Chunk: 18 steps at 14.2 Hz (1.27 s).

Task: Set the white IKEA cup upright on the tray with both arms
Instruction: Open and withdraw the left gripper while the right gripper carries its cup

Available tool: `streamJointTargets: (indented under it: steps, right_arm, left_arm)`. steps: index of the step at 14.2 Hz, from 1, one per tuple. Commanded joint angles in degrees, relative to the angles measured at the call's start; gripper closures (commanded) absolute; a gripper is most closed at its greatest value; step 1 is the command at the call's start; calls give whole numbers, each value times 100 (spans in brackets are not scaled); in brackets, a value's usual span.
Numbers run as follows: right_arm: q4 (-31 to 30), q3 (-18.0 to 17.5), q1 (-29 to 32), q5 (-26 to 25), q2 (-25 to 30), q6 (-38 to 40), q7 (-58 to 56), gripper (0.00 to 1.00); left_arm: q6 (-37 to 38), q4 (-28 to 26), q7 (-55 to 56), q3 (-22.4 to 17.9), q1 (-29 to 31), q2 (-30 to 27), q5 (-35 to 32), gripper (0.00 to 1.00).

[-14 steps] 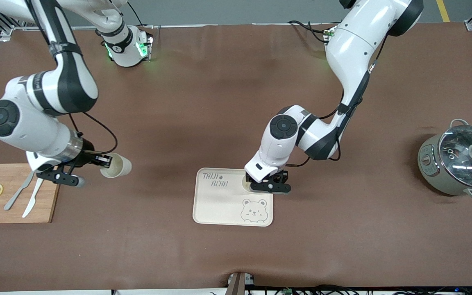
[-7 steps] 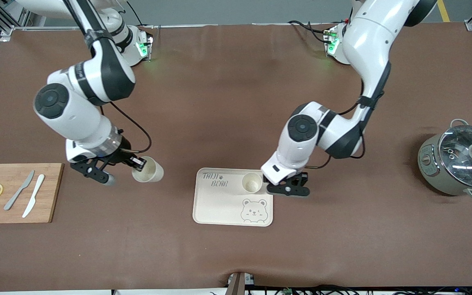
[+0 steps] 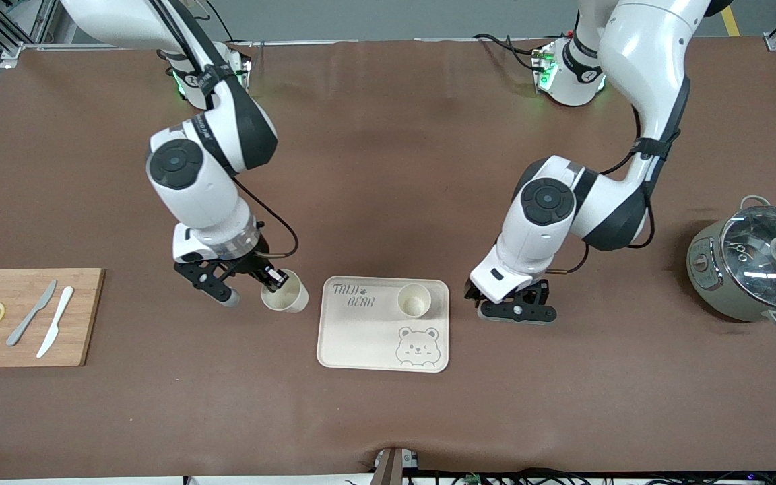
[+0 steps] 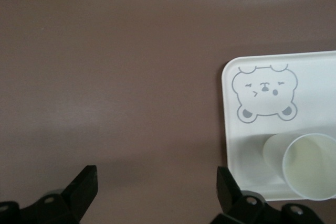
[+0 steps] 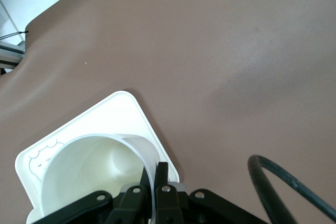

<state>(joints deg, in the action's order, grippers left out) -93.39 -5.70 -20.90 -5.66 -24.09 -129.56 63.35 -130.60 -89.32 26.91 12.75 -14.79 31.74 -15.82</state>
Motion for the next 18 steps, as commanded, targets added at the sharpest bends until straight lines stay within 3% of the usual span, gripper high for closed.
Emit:
streamJointTargets:
  steps: [1, 8, 10, 18]
  right_arm:
    - [496, 61, -282, -269, -455, 53, 598, 100]
    - [997, 78, -687, -831, -1290, -219, 1873, 100]
    - [1042, 78, -723, -884, -1440, -437, 1927, 100]
    - [1033, 113, -793, -1069, -1933, -1018, 1971, 100]
  left_arm:
    - [8, -402, -719, 384, 737, -387, 184, 0]
    - [552, -605, -2759, 1808, 3435, -538, 299, 0]
    - [597, -613, -3147, 2011, 3973, -538, 299, 0]
    - [570, -955, -3105, 2021, 4406, -844, 299, 0]
